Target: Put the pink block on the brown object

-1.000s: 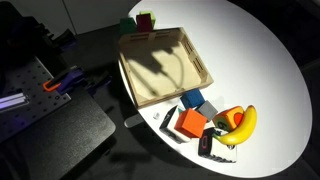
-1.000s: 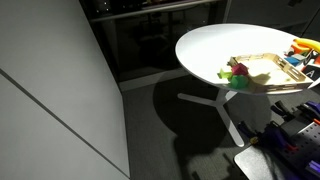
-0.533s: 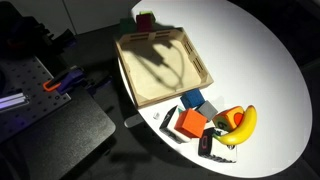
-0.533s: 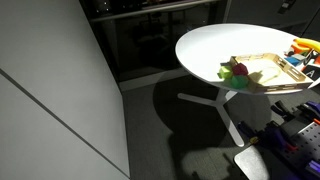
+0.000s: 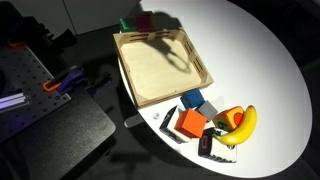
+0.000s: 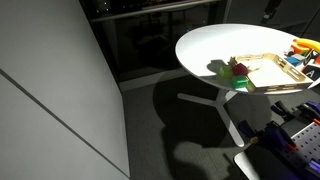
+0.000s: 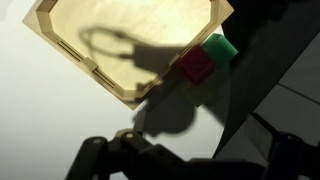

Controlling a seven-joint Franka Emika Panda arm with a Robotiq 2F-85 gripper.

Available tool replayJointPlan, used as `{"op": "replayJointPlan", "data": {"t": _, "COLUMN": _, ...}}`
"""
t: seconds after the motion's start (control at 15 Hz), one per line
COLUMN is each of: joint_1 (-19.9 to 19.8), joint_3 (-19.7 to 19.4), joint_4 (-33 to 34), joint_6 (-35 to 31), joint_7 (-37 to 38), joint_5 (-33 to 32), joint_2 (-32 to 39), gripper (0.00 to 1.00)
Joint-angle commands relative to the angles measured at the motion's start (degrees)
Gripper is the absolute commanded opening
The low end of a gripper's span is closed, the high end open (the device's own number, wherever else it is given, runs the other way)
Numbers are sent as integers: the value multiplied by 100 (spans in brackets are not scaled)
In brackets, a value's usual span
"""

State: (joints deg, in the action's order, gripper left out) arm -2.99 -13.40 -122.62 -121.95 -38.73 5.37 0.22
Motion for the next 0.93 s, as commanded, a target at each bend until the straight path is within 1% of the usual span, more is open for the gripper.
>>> {"op": "replayJointPlan", "data": {"t": 0.0, "joint_1": -169, "joint_3": 313, "joint_4": 628, "joint_6": 187, "joint_7": -204, "joint_5": -5, "joint_2": 671, "gripper": 100}}
{"op": "replayJointPlan", "data": {"t": 0.27, "joint_1": -222, "joint_3": 594, "joint_4": 890, "joint_6": 139, "joint_7": -402, "joint_5": -332, "joint_2": 1166, "gripper": 100}}
{"op": "replayJointPlan", "data": {"t": 0.53, "joint_1": -290, "joint_3": 737, "joint_4": 1011, "joint_6": 151, "joint_7": -370, "joint_5": -797, "joint_2": 1417, "gripper": 100}}
{"op": "replayJointPlan", "data": {"t": 0.6, "joint_1": -299, "joint_3": 790, "joint_4": 789, "joint_6": 16, "joint_7": -206, "joint_5": -676, "joint_2": 1299, "gripper": 100}}
{"op": "replayJointPlan", "data": {"t": 0.87, "joint_1": -328, "joint_3": 807, "joint_4": 857, "joint_6": 19, "joint_7": -210, "joint_5": -755, "joint_2": 1380, "gripper": 100}}
